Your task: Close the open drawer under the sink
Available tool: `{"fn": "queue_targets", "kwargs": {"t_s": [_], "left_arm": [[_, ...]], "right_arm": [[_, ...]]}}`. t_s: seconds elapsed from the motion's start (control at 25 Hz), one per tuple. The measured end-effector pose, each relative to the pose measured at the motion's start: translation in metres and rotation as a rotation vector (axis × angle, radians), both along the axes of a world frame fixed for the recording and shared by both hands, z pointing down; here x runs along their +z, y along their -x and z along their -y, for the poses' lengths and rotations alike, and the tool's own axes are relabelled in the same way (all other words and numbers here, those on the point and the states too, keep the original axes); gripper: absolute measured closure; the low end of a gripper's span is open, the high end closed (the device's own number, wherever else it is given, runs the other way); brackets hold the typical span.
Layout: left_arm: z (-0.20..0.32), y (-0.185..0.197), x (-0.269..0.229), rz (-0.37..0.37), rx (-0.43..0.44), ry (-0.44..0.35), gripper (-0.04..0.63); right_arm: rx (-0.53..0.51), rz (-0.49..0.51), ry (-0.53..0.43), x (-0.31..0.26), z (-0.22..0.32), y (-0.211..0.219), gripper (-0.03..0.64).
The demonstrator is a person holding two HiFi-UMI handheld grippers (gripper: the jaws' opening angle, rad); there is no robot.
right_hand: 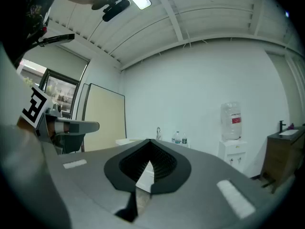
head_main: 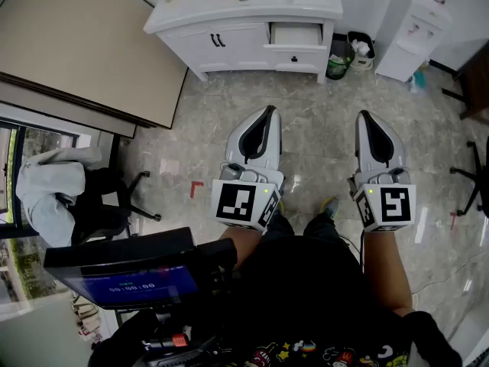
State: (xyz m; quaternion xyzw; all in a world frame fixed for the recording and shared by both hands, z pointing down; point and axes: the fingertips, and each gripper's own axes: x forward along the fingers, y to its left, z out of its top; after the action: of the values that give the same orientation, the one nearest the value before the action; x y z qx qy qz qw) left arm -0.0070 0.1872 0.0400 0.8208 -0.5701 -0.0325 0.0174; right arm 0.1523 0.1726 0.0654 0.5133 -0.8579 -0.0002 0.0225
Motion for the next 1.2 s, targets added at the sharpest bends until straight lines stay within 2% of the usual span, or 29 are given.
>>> {"fn": "queue_targets", "kwargs": {"t_s": [0.28, 0.48, 0.64, 0.76, 0.92, 1.08, 1.2], "left_arm": [[0.018, -0.015, 0.023, 0.008, 0.003, 0.018, 0.591], [0.032, -0.045, 0.036, 0.016, -0.027, 0.043, 0.591], [0.054, -0.06, 0.053, 0.005, -0.037, 0.07, 0.591], [0.076, -0.059, 0.071, 0.029, -0.033, 0.099, 0.59], [0.137, -0.037, 0.106, 0.04, -0.016, 0.151, 0.589], [0.212, -0.013, 0.136, 0.041, 0.05, 0.193, 0.589], [0.268, -0.006, 0.16, 0.069, 0.092, 0.208, 0.589]], "right_arm": [[-0.016, -0.019, -0.013, 0.005, 0.016, -0.011, 0.595], [-0.082, -0.043, 0.012, 0.02, 0.029, -0.029, 0.595], [-0.109, -0.022, 0.016, 0.035, 0.06, -0.04, 0.594], [-0.098, -0.016, 0.046, 0.053, 0.085, -0.038, 0.594], [-0.07, -0.042, 0.083, 0.077, 0.138, -0.013, 0.594], [-0.023, -0.076, 0.096, 0.091, 0.199, 0.022, 0.594], [0.026, -0.076, 0.102, 0.102, 0.247, 0.037, 0.594]]}}
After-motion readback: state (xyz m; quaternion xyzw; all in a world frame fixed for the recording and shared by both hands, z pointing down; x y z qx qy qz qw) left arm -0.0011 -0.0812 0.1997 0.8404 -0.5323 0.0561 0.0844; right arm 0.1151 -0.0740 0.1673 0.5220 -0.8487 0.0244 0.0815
